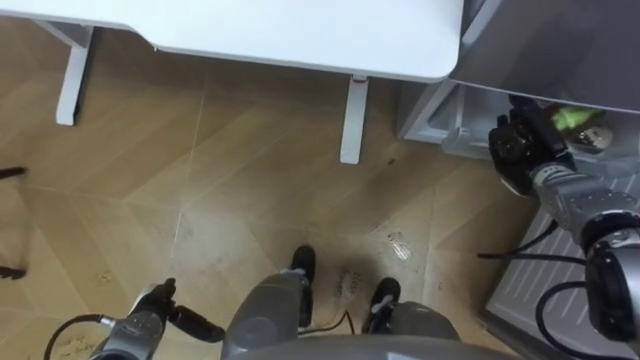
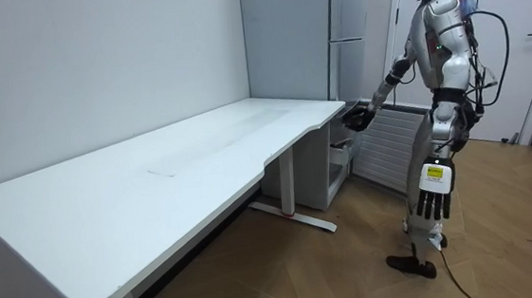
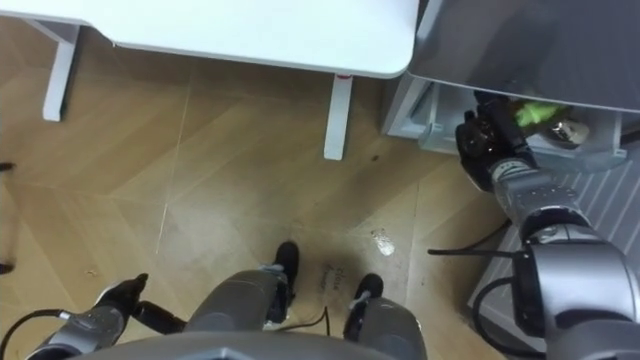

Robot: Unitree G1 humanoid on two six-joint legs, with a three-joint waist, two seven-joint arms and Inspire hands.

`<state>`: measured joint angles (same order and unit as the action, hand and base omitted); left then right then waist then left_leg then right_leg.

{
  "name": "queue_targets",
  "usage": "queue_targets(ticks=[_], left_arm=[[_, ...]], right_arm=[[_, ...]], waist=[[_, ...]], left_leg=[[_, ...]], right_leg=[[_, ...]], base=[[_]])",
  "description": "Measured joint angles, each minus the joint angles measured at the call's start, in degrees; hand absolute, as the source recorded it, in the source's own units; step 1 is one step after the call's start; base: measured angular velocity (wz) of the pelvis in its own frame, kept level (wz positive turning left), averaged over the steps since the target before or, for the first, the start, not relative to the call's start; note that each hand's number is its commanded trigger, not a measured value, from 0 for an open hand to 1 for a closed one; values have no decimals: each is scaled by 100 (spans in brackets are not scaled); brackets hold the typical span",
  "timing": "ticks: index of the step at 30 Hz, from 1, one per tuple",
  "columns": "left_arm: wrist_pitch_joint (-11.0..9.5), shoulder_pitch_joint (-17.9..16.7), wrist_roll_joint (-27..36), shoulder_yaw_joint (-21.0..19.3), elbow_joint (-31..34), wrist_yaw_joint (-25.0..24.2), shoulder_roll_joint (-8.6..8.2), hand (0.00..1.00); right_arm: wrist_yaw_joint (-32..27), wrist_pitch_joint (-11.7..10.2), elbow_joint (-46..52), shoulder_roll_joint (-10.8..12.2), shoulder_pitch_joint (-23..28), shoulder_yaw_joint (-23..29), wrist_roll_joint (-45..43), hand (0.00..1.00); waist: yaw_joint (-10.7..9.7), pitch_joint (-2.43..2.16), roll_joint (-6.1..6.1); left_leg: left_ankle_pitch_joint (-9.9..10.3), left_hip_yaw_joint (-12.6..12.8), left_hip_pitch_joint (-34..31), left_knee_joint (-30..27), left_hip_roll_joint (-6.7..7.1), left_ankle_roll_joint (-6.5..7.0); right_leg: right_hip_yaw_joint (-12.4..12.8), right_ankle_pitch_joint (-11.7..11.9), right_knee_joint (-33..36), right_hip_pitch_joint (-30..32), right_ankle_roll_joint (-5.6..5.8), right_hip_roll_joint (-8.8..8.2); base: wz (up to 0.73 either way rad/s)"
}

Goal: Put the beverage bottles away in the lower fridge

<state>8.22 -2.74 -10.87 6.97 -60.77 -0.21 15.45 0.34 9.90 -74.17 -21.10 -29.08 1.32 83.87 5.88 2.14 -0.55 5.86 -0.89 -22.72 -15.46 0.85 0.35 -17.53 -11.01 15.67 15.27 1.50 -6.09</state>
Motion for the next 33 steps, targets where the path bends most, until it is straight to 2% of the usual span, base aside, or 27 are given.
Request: queue_targets(ticks=[12,15,23,29,33], left_arm=[[-123,0,3,7,61,10,1,0],[-128,5,1,3,97,10,1,0],[-123,8,5,-16,126,10,6,0],[-116,161,26,-19,120,14,5,0],[-150,301,67,-20,124,7,2,0]], right_arm=[[261,4,-74,-25,10,-8,-112,0],[455,13,-122,-25,16,-12,-115,0],[488,15,-136,-25,31,-11,-116,0],[561,16,-135,-25,66,-12,-165,0],[593,17,-132,-25,74,-11,-252,0]], waist=[[-69,3,2],[-83,2,2],[-77,-2,-1],[-82,-6,2],[-88,-30,5]], left_leg=[[0,1,146,-22,3,0],[1,2,224,-20,0,0],[-1,36,263,-34,-3,3],[-1,65,316,-31,-6,3],[-2,83,358,-28,-9,4]], right_leg=[[-54,-2,-21,-201,2,-1],[-54,-2,-94,-321,2,18],[-46,-2,-91,-359,4,16],[-31,-1,-85,-393,3,13],[-25,-1,-75,-423,3,11]], base=[[2],[0],[0],[0],[0]])
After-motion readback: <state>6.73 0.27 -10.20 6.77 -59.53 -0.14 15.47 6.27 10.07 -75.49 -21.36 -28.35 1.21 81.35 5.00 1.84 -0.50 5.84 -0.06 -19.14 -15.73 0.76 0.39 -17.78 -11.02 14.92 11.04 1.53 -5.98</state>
